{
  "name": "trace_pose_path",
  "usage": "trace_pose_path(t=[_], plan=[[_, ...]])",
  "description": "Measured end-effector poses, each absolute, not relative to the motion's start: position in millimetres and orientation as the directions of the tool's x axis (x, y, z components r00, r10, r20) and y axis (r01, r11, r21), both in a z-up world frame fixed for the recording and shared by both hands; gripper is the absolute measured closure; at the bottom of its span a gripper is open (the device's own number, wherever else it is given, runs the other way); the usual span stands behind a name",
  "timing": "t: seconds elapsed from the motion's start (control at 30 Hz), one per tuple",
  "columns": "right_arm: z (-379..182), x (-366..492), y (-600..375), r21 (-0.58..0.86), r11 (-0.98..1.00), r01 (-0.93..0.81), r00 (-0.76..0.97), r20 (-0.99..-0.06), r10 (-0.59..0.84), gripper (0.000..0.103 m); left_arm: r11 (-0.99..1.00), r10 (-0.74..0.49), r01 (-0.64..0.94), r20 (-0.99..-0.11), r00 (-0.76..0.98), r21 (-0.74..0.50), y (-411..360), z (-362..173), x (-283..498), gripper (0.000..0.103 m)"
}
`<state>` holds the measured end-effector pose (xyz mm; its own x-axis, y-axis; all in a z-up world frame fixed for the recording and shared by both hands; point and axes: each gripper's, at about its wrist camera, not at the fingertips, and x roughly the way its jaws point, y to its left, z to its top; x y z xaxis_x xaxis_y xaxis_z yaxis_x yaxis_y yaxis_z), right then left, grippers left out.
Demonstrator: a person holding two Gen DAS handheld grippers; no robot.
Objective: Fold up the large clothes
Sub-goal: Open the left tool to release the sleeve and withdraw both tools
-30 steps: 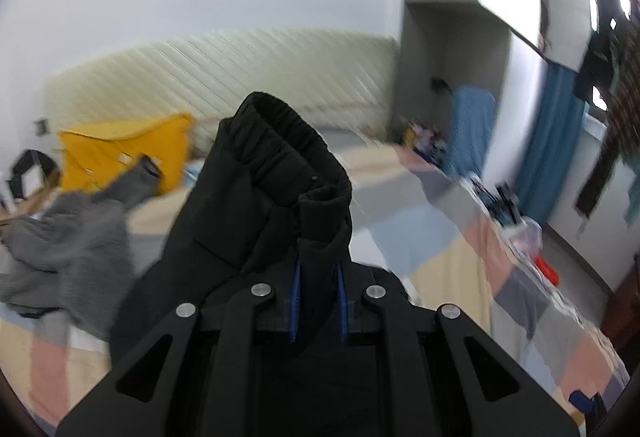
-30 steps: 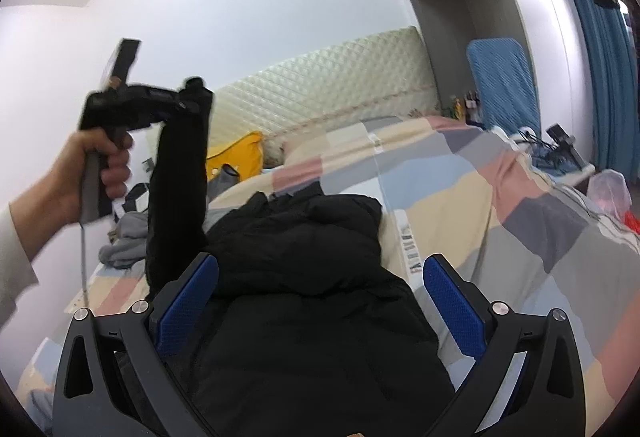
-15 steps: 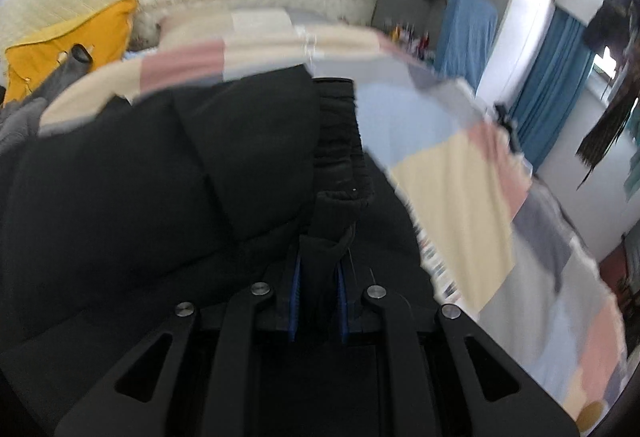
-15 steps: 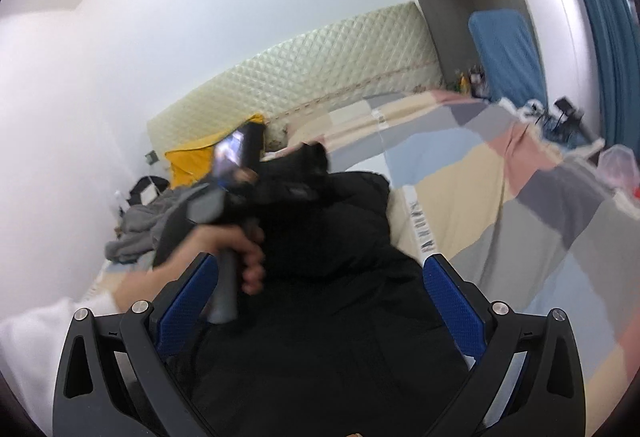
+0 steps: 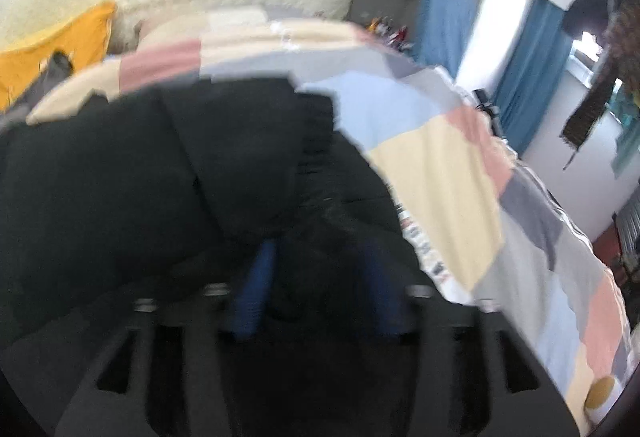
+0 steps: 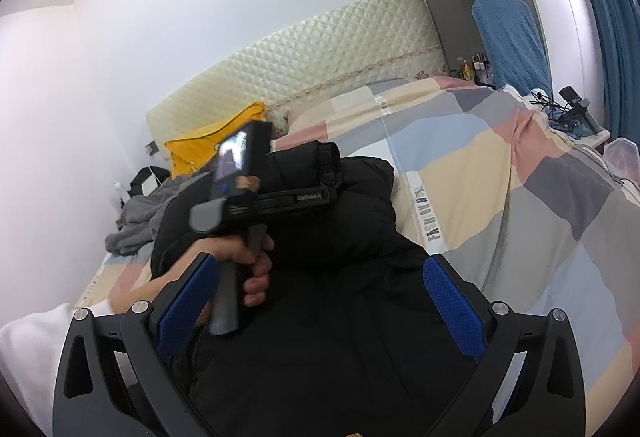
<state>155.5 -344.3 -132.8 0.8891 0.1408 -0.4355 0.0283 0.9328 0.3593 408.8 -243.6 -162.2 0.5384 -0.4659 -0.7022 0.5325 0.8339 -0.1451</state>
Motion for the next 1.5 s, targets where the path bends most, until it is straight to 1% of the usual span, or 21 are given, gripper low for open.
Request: trace_pose_path(t=[0.03,0.07,0.23,0.33,0.4,0.53,0.57,0.6,0.63,0.67,0.7,0.73,0.8,0.87,0.9,0.97,1.03,1.13,1.27,1.4,1.5], plan=[[-132.3,154.4,-343.2,0.353,0.935,0.032,0.89,-0.436,0.134,0.0,0.832,-0.469,0.539,-0.684,0.559,-0.13,-241.4,-154.4,400.0,0.022],[-131.9,153.5,-341.7,0.347,0.937,0.035,0.89,-0.436,0.129,0.0,0.832,-0.471,0.541,-0.669,0.575,-0.122,-238.7,-146.3,391.9,0.017],[-128.6,151.0,-336.5,0.327,0.944,0.03,0.892,-0.435,0.123,0.0,0.851,-0.465,0.508,-0.639,0.613,-0.132,-201.5,-109.3,370.0,0.017],[-120.9,151.5,-331.5,0.315,0.949,0.028,0.9,-0.422,0.114,0.0,0.888,-0.407,0.449,-0.63,0.661,-0.103,-163.0,-92.1,370.2,0.017],[-114.6,157.0,-329.1,0.32,0.947,0.009,0.9,-0.415,0.131,0.0,0.91,-0.377,0.399,-0.623,0.685,-0.111,-130.6,-80.4,372.5,0.017],[-84.7,195.8,-311.9,0.254,0.962,-0.102,0.895,-0.398,0.2,0.0,0.949,-0.294,0.296,-0.626,0.722,-0.105,-71.7,-70.7,387.3,0.017],[-80.1,207.2,-307.6,0.24,0.964,-0.111,0.892,-0.403,0.203,0.001,0.956,-0.275,0.277,-0.631,0.726,-0.098,-62.3,-70.8,392.1,0.017],[-75.2,224.9,-302.3,0.23,0.965,-0.126,0.883,-0.418,0.215,0.008,0.964,-0.249,0.251,-0.635,0.732,-0.09,-48.2,-70.3,398.9,0.017],[-72.3,243.1,-296.2,0.221,0.965,-0.142,0.871,-0.436,0.228,0.012,0.968,-0.237,0.237,-0.634,0.736,-0.086,-40.8,-72.1,403.9,0.017],[-70.1,269.5,-285.6,0.194,0.968,-0.161,0.856,-0.461,0.235,0.019,0.971,-0.223,0.225,-0.632,0.742,-0.079,-34.8,-73.7,408.8,0.017],[-70.3,289.7,-276.9,0.175,0.97,-0.167,0.849,-0.475,0.232,0.021,0.976,-0.202,0.205,-0.631,0.749,-0.069,-26.1,-75.7,416.0,0.017],[-72.5,311.4,-269.6,0.176,0.969,-0.174,0.841,-0.484,0.24,0.022,0.981,-0.183,0.185,-0.633,0.752,-0.064,-18.0,-79.3,424.5,0.017],[-80.4,348.1,-259.6,0.201,0.962,-0.183,0.822,-0.505,0.262,0.029,0.985,-0.162,0.156,-0.641,0.75,-0.068,-7.2,-88.3,440.8,0.017],[-94.6,396.1,-243.0,0.197,0.964,-0.178,0.798,-0.544,0.259,0.032,0.989,-0.141,0.132,-0.642,0.754,-0.062,4.1,-97.6,458.1,0.017],[-99.8,408.7,-238.6,0.186,0.966,-0.177,0.794,-0.553,0.252,0.032,0.99,-0.137,0.124,-0.637,0.759,-0.065,8.8,-101.8,466.4,0.017],[-117.6,444.1,-218.9,0.109,0.977,-0.181,0.789,-0.578,0.21,0.032,0.989,-0.148,0.127,-0.635,0.758,-0.079,9.5,-112.1,481.0,0.017],[-138.0,466.5,-206.5,0.046,0.98,-0.193,0.779,-0.6,0.182,0.032,0.989,-0.143,0.135,-0.642,0.753,-0.062,6.5,-122.4,495.5,0.017],[-171.6,486.0,-196.0,-0.01,0.975,-0.223,0.755,-0.635,0.166,0.031,0.986,-0.142,0.162,-0.643,0.753,-0.028,-0.4,-137.4,511.3,0.017],[-198.6,493.8,-199.4,0.025,0.977,-0.21,0.754,-0.632,0.179,0.031,0.983,-0.157,0.177,-0.654,0.74,-0.036,-5.5,-161.3,526.5,0.017],[-214.2,496.8,-198.4,0.04,0.979,-0.201,0.754,-0.632,0.18,0.031,0.971,-0.21,0.234,-0.66,0.722,-0.053,-13.1,-180.3,533.5,0.017],[-223.4,498.5,-196.9,0.043,0.98,-0.194,0.752,-0.635,0.176,0.031,0.972,-0.213,0.226,-0.662,0.718,-0.067,-13.6,-192.9,536.9,0.017]])
